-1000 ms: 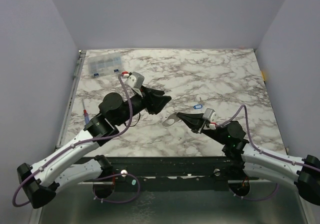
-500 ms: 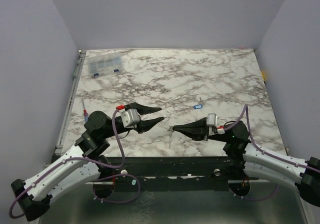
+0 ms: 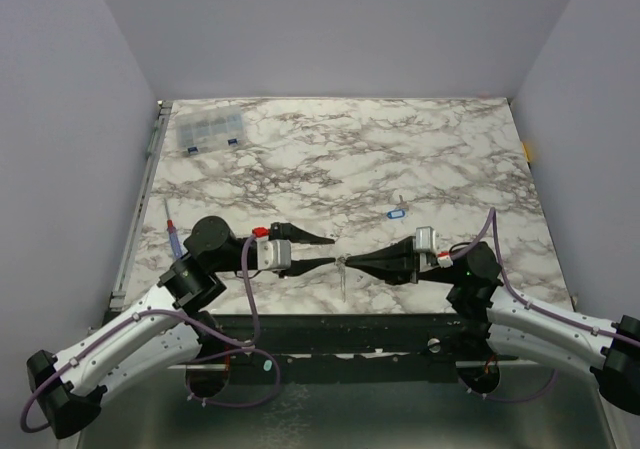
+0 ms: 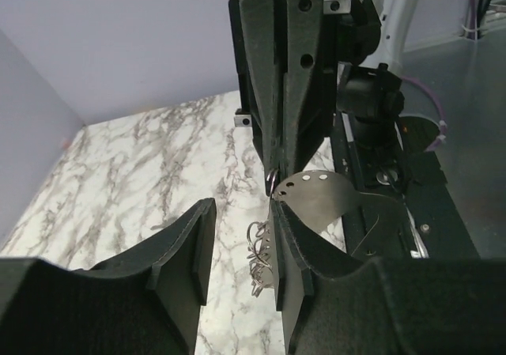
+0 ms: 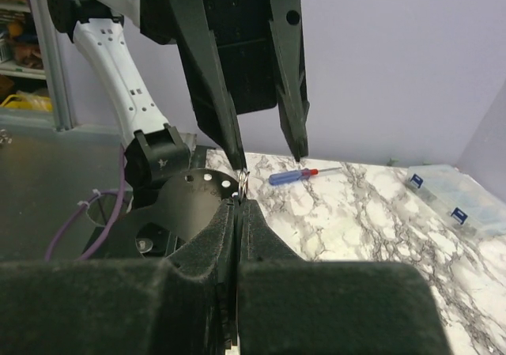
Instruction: Put the keys on the keyring
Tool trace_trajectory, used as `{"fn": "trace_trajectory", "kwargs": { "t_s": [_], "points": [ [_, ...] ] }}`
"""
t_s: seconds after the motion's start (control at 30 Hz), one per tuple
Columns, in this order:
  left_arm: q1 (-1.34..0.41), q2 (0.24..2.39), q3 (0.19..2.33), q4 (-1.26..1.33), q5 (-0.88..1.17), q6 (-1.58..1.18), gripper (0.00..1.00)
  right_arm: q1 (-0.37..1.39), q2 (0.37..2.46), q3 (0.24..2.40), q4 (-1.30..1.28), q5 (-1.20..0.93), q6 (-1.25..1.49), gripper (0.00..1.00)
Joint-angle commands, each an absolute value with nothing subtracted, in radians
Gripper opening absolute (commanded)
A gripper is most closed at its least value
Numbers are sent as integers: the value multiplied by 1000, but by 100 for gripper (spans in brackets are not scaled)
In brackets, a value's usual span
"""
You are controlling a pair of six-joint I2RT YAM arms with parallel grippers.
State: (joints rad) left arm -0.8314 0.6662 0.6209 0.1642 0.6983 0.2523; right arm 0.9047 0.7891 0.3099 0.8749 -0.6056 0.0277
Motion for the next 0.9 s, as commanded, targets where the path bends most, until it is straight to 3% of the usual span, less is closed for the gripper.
{"fn": "trace_trajectory", "kwargs": {
  "t_s": [0.0, 0.6, 0.87],
  "points": [
    [-829, 697, 645, 133, 801, 281, 37, 914, 783, 350, 906, -625, 38, 1],
    [-830, 743, 650, 154, 813, 279, 31, 913, 812, 344, 930, -618, 39, 1],
    [-830, 722, 656, 155, 786, 281, 37, 913, 814, 340, 914, -615, 32, 1]
  ]
}}
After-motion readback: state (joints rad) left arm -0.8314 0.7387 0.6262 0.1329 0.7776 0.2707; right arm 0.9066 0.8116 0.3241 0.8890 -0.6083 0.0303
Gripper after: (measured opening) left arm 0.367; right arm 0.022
